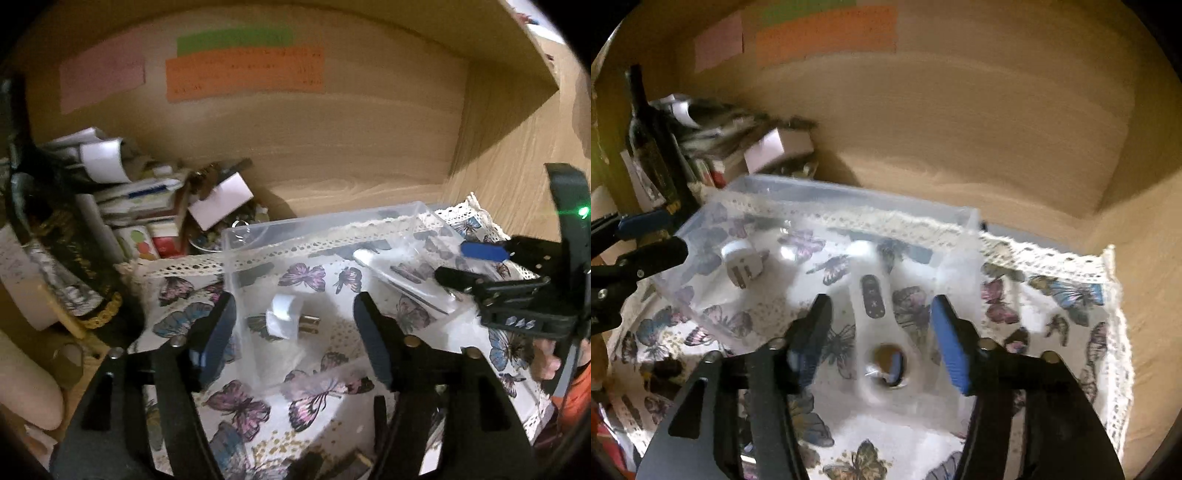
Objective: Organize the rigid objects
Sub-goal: 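Grasp the black-and-gold cylinder with the left tool while the right tool reaches the metal rod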
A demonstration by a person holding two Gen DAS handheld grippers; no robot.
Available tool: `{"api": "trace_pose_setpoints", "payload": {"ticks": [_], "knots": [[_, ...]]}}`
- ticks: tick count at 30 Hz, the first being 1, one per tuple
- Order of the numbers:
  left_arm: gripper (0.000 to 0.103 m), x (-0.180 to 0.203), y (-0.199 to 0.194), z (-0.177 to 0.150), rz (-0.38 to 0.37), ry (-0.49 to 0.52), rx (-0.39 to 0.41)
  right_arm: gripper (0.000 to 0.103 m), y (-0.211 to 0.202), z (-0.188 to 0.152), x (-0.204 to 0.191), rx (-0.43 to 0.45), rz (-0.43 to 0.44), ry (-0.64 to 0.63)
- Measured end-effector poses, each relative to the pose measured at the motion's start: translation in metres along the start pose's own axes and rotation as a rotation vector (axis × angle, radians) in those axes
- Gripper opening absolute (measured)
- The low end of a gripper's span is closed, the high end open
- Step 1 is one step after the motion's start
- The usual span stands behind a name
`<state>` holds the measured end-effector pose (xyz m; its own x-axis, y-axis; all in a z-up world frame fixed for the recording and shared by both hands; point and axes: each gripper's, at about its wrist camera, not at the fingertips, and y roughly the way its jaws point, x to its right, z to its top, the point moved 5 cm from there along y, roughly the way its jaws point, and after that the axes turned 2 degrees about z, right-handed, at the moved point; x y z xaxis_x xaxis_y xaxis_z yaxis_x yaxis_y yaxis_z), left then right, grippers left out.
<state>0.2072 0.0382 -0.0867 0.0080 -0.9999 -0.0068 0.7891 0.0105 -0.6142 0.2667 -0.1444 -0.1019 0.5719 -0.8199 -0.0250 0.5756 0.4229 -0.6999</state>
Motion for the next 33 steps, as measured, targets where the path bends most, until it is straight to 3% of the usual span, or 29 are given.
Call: {"api": "trace_pose_setpoints", "payload": {"ticks": [3,8,16,23,30,33], "knots": [[0.083,-0.004,-0.014,-0.005,0.007,-0.004,0.013,0.063,-0.025,0.000,0.003,0.053,0.003,0.012],[0.086,-0.009,-0.032,-0.026,0.022,0.002,0.005,0.071,-0.053,-0.011,-0.003,0.104,0.030,-0.002],[0.086,-0.014,-0.043,-0.081,0.031,0.004,-0.069,0.072,-0.054,-0.057,-0.029,0.047,0.083,-0.005],[0.049,0.003,-0.036,-0.116,-0.052,0.038,-0.158,0.072,-0.045,-0.097,-0.050,-0.029,0.133,0.018],[0.030,0.023,-0.026,-0.132,-0.147,0.070,-0.235,0.072,-0.039,-0.117,-0.082,-0.096,0.219,-0.020],[0.026,0.025,-0.029,-0.135,-0.177,0.066,-0.241,0.072,-0.037,-0.115,-0.087,-0.097,0.226,-0.013]]}}
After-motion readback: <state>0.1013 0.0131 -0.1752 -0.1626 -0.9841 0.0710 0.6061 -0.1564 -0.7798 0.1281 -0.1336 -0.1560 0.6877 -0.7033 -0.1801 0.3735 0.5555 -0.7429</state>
